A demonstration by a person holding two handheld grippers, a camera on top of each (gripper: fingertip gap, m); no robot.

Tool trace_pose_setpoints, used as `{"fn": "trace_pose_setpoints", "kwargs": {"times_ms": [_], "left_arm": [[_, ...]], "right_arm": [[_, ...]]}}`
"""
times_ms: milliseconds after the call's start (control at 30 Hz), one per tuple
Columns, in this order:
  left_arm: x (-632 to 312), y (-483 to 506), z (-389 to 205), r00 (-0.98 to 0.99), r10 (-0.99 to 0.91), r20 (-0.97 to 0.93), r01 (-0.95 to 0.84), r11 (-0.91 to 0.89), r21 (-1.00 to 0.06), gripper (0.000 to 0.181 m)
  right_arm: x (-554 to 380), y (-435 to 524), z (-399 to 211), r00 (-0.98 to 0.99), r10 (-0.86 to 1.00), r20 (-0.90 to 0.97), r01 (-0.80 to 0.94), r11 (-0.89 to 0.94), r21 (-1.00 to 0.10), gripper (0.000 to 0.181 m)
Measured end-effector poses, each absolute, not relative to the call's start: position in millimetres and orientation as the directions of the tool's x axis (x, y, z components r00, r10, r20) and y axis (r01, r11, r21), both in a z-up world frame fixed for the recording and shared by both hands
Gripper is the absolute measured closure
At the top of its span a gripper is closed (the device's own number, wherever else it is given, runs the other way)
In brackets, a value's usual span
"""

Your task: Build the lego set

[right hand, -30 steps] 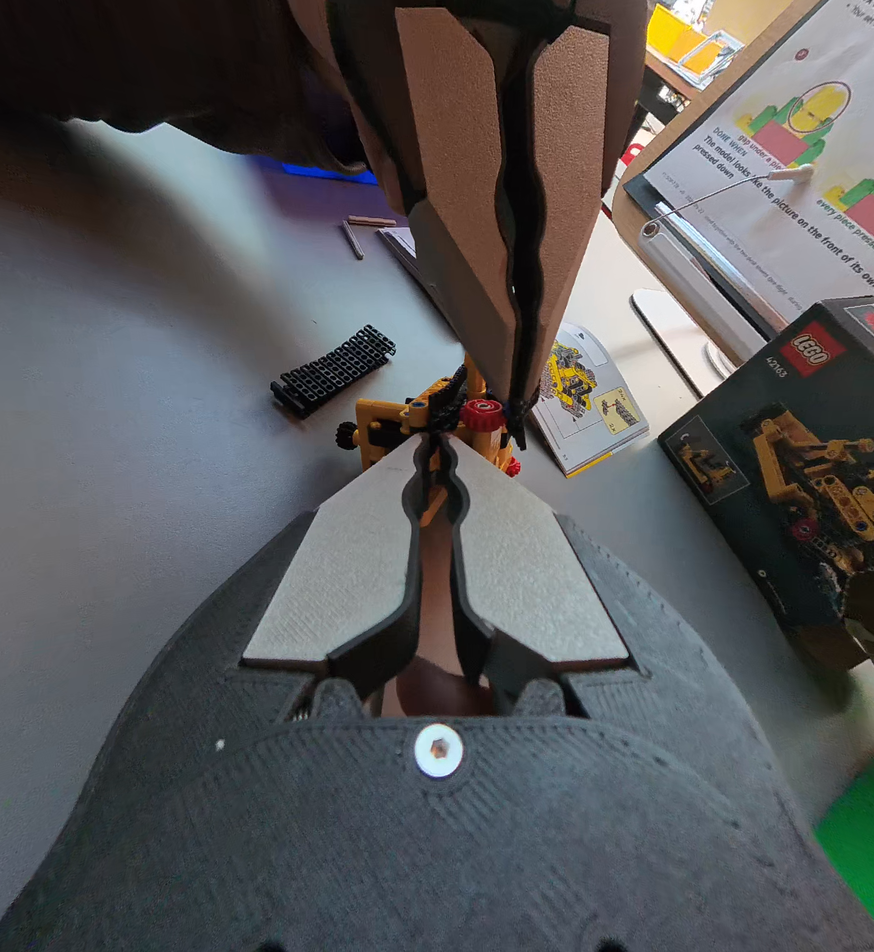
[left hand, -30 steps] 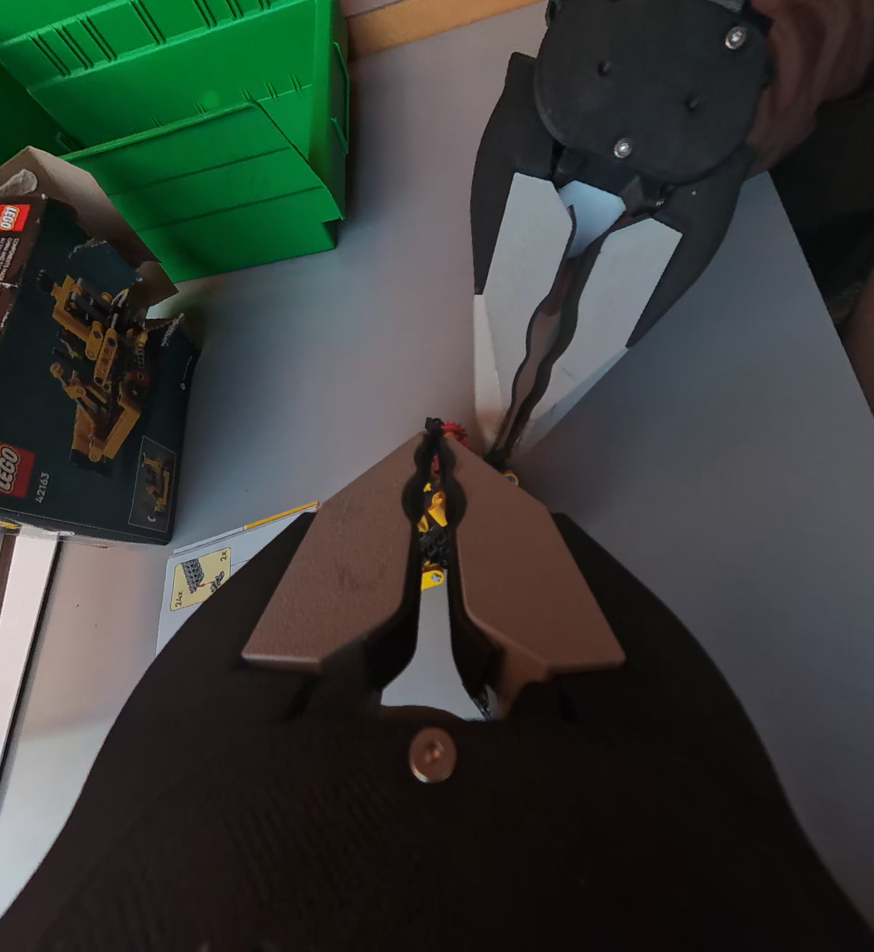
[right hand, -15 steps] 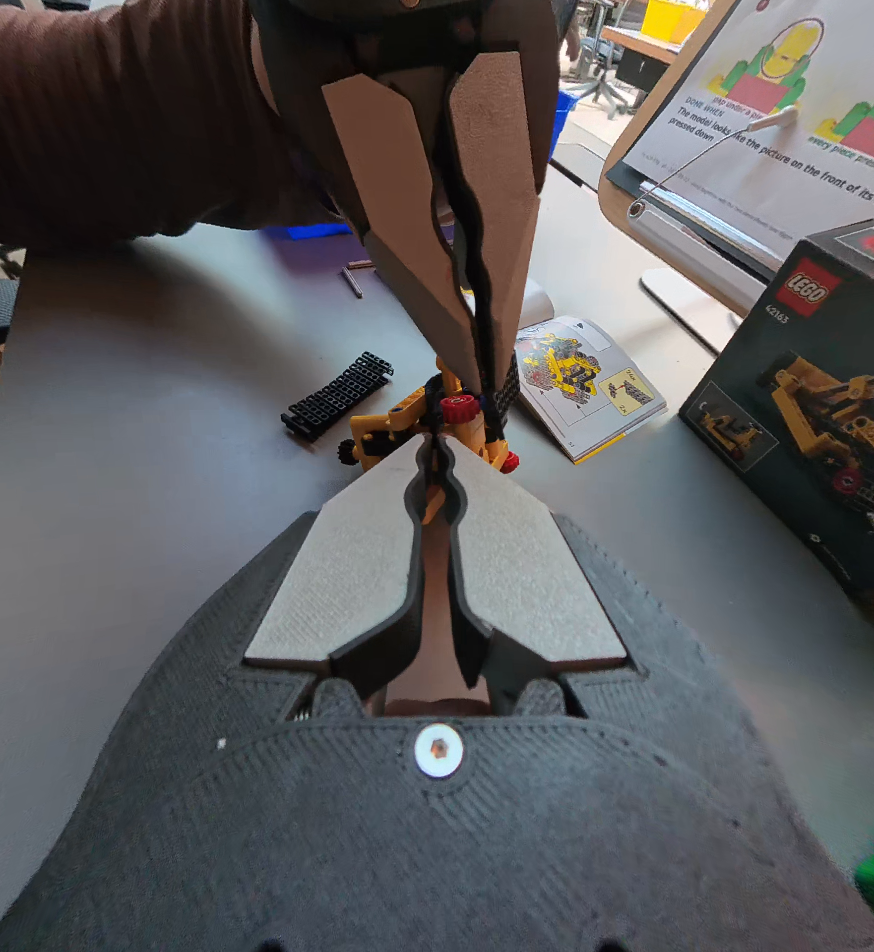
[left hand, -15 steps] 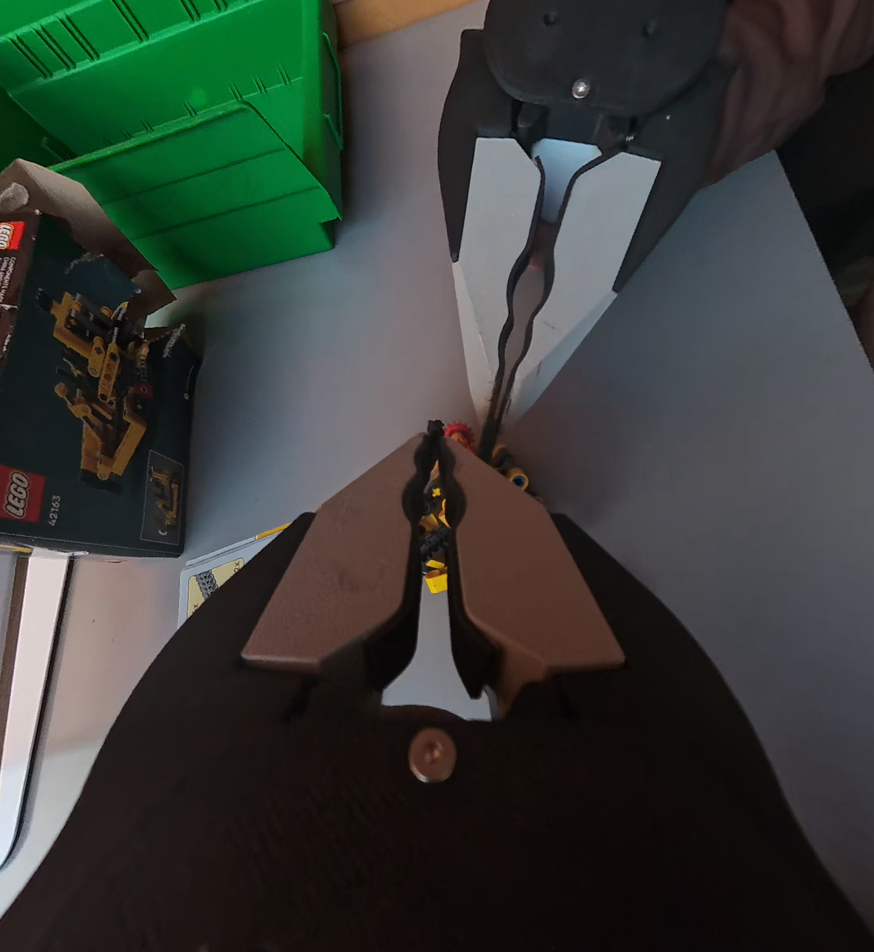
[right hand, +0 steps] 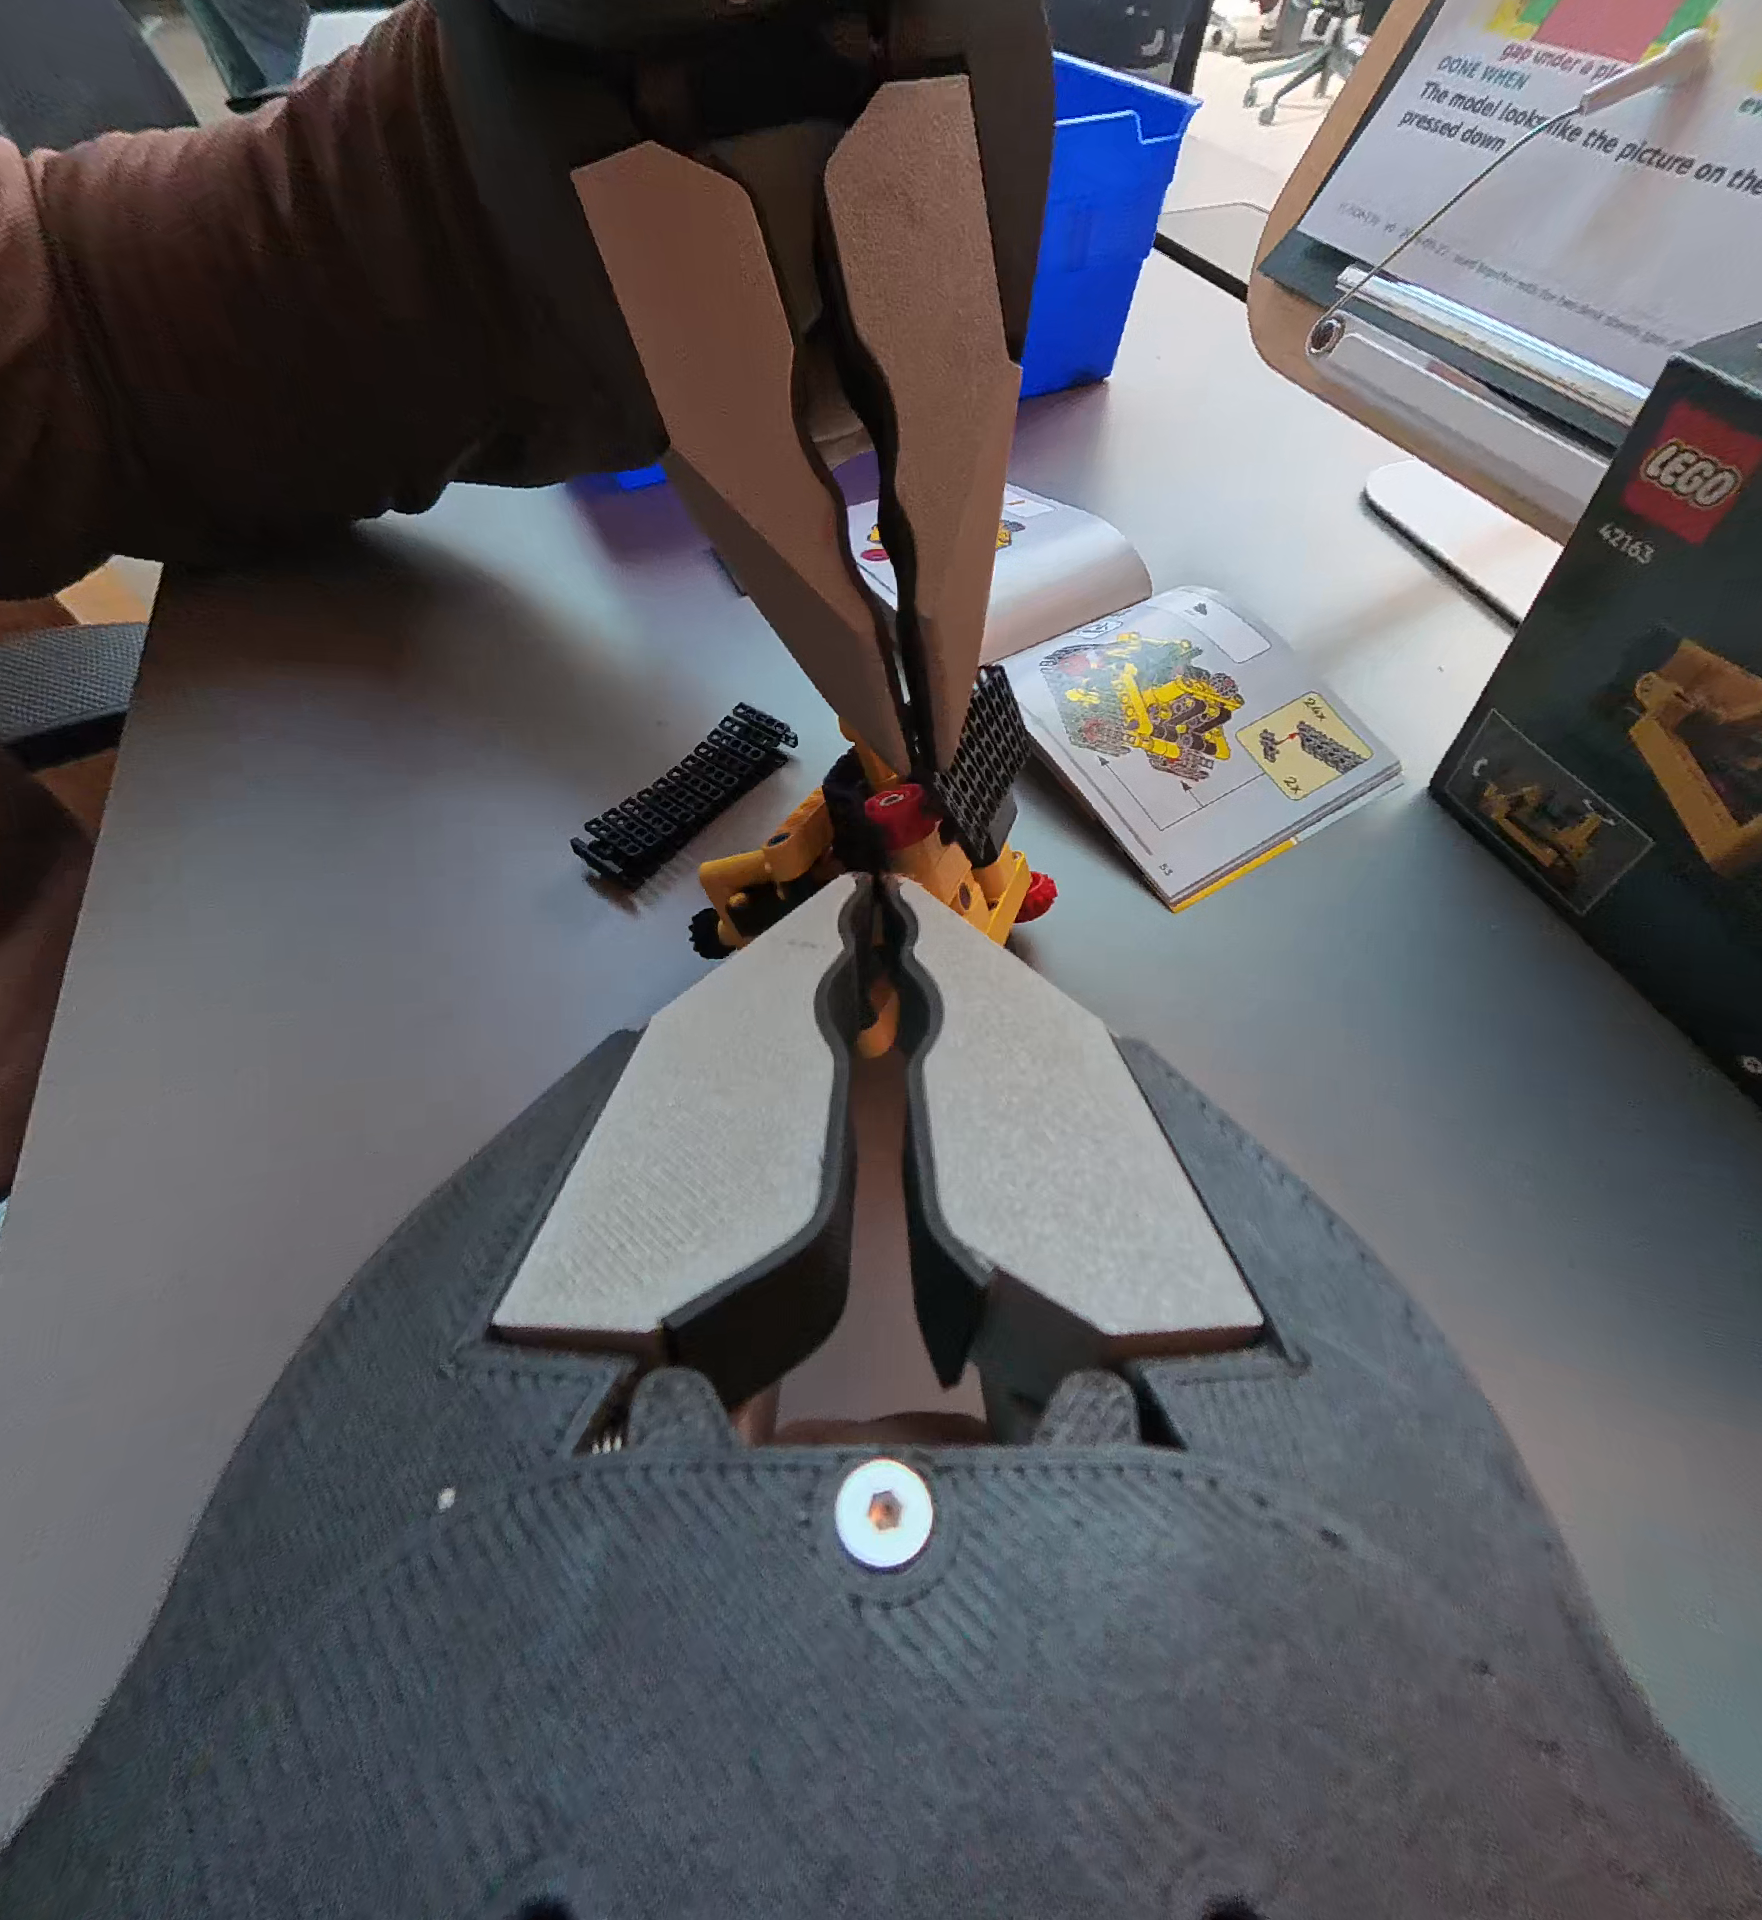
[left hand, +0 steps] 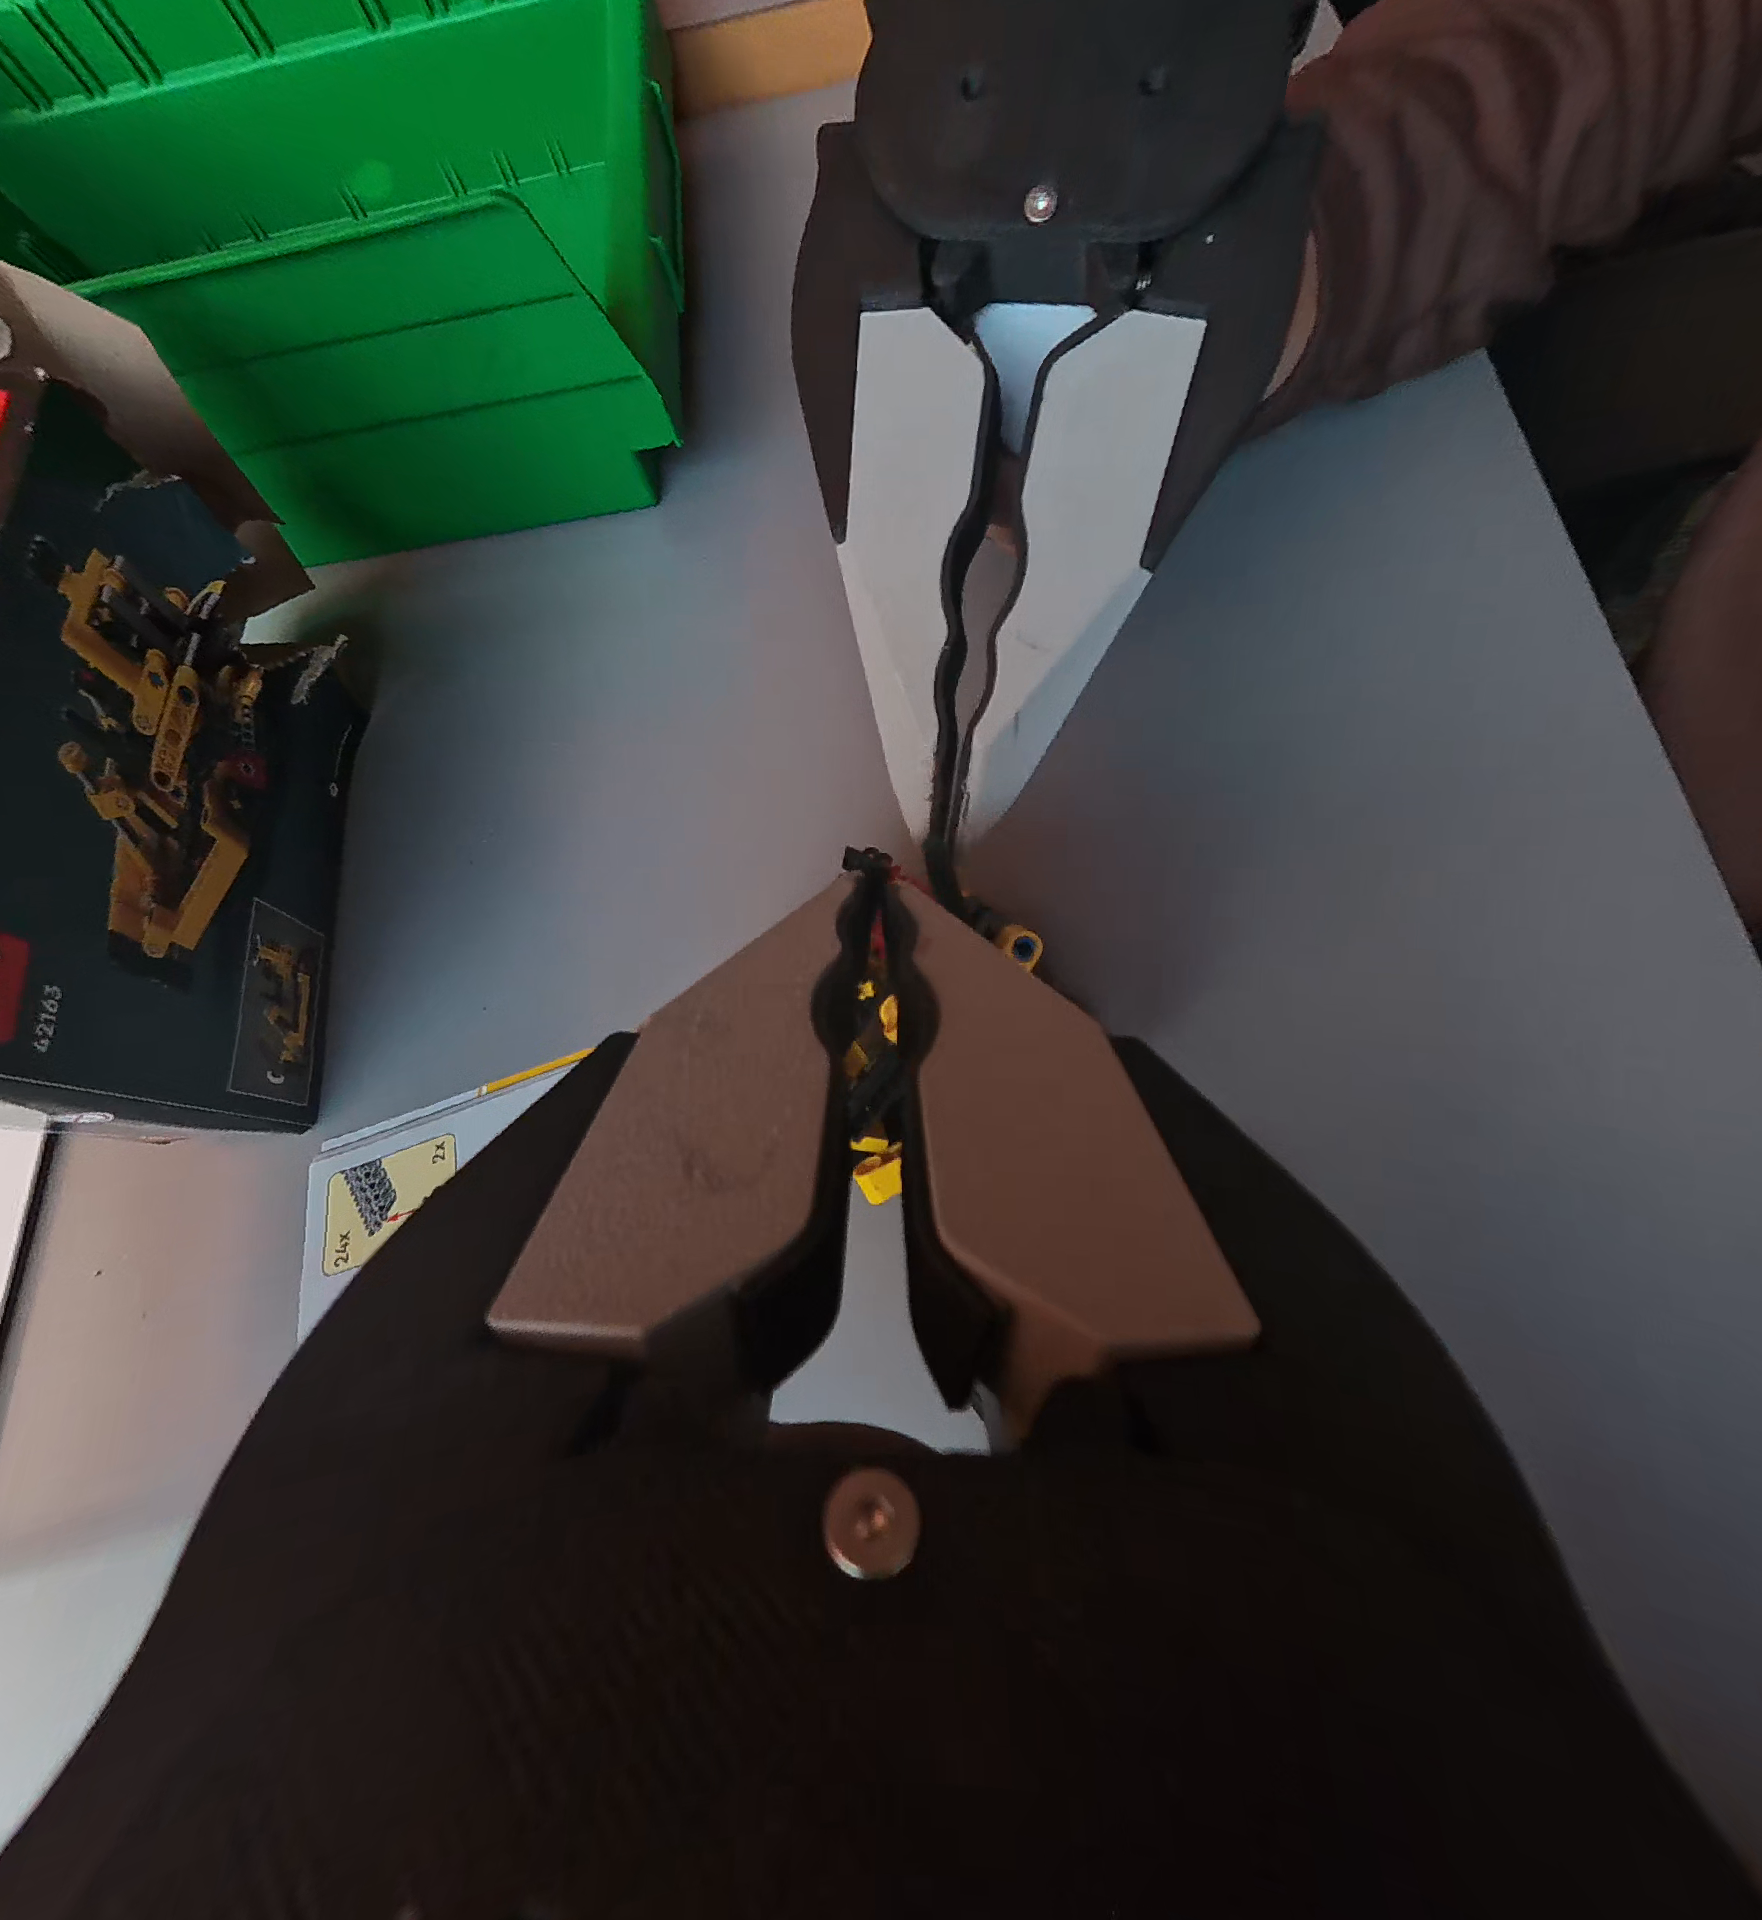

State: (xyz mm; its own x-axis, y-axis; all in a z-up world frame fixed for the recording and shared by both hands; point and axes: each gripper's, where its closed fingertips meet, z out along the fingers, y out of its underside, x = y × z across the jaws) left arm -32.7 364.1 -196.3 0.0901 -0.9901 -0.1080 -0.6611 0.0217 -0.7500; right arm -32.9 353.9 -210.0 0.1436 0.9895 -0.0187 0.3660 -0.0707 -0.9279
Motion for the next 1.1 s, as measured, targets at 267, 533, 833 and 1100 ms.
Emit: {"fn": "trace_pose_setpoints", "kwargs": {"times_ms": [267, 533, 833, 1100], "left_arm": [[-29.9, 365.1, -195.4, 0.011, -0.999, 0.050, -0.656, -0.045, -0.754, 0.181], [-30.0, 362.7, -195.5, -0.041, -0.973, 0.226, -0.622, -0.153, -0.768, 0.181], [-32.0, 359.3, -196.3, -0.004, -0.971, 0.238, -0.592, -0.190, -0.783, 0.181], [-27.5, 358.2, -195.8, -0.019, -0.967, 0.254, -0.587, -0.195, -0.786, 0.181]], "right_arm": [[-32.5, 353.4, -206.2, -0.017, 0.995, 0.102, 0.401, 0.101, -0.910, 0.181], [-32.1, 351.6, -206.4, -0.093, 0.978, 0.187, 0.374, 0.208, -0.904, 0.181], [-31.7, 347.7, -205.9, -0.079, 0.952, 0.294, 0.315, 0.304, -0.899, 0.181], [-31.0, 346.0, -206.6, -0.084, 0.946, 0.314, 0.288, 0.324, -0.901, 0.181]]}}
